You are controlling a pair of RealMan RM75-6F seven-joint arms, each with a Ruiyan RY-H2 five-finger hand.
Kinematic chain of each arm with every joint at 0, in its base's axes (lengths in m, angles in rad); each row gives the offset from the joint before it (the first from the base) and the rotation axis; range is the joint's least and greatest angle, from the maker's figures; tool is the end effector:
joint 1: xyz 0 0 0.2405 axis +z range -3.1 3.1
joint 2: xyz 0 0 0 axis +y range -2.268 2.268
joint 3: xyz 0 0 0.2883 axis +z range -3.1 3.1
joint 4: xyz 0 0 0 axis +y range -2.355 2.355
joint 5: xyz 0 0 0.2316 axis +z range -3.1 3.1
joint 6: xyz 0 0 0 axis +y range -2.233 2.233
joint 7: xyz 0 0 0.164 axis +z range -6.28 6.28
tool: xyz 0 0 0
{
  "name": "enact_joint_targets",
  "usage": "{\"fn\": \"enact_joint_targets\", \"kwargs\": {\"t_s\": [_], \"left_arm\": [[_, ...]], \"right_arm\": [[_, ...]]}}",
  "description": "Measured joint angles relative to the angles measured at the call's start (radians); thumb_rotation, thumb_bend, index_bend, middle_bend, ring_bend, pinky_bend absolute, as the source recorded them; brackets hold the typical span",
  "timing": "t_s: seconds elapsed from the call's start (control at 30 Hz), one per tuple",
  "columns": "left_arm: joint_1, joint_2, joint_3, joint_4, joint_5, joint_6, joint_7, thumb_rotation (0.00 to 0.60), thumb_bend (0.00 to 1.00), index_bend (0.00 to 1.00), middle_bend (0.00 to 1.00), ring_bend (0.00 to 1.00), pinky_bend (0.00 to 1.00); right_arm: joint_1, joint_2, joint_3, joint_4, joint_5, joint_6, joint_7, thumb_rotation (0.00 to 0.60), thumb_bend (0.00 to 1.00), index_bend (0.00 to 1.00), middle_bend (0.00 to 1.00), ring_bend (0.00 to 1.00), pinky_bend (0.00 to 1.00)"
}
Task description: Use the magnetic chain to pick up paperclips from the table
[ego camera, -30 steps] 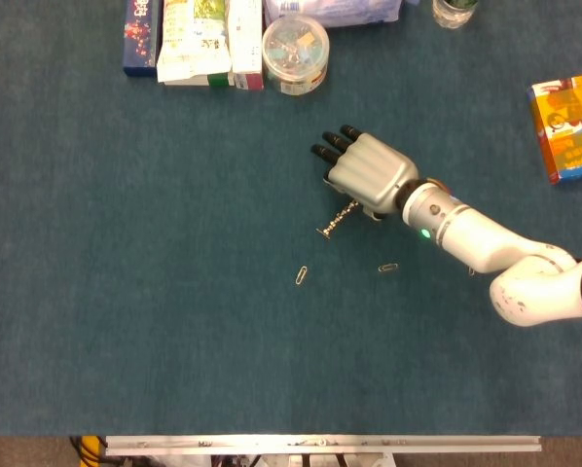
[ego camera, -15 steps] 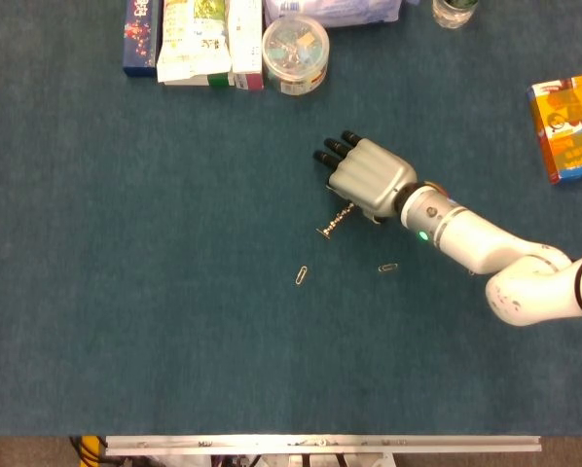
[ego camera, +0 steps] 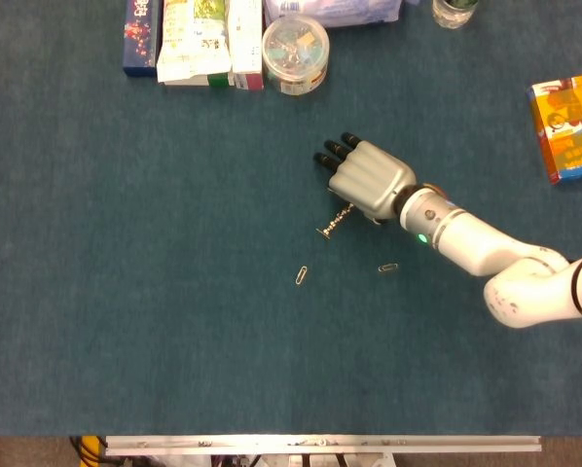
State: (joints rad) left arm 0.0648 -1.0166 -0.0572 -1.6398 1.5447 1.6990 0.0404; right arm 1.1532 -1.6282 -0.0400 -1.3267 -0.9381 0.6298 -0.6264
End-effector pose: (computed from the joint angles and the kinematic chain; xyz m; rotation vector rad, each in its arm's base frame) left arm -0.3526 0.1518 0.2161 -1.2619 -0.7191 -0.8606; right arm -0.1081 -0.4021 -0.1261 2.4275 -0.4420 0.4496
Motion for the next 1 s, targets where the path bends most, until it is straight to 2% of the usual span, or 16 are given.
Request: {"fn": "enact_joint_targets", "kwargs": {"t_s": [0.37,1.0], "left_arm": [[0.002,0.001,0.001,-0.001,0.000,0.000,-0.001,0.600,0.33,0.61,0.26,0.01,0.00],[0.005,0.008,-0.001,0.000,-0.003,0.004,-0.020,0.600,0.33,0.62,0.26,0.01,0.00]], "right_arm": [[-0.009,-0.022,0.003,0.022,-0.010,0.025,-0.014,0.600,0.11,0.52,0.09,0.00,0.11],[0.002,-0.035,0.016,0.047,0.010,-0.013,-0.005,0.600,0.18,0.53,0.09,0.00,0.11]]}}
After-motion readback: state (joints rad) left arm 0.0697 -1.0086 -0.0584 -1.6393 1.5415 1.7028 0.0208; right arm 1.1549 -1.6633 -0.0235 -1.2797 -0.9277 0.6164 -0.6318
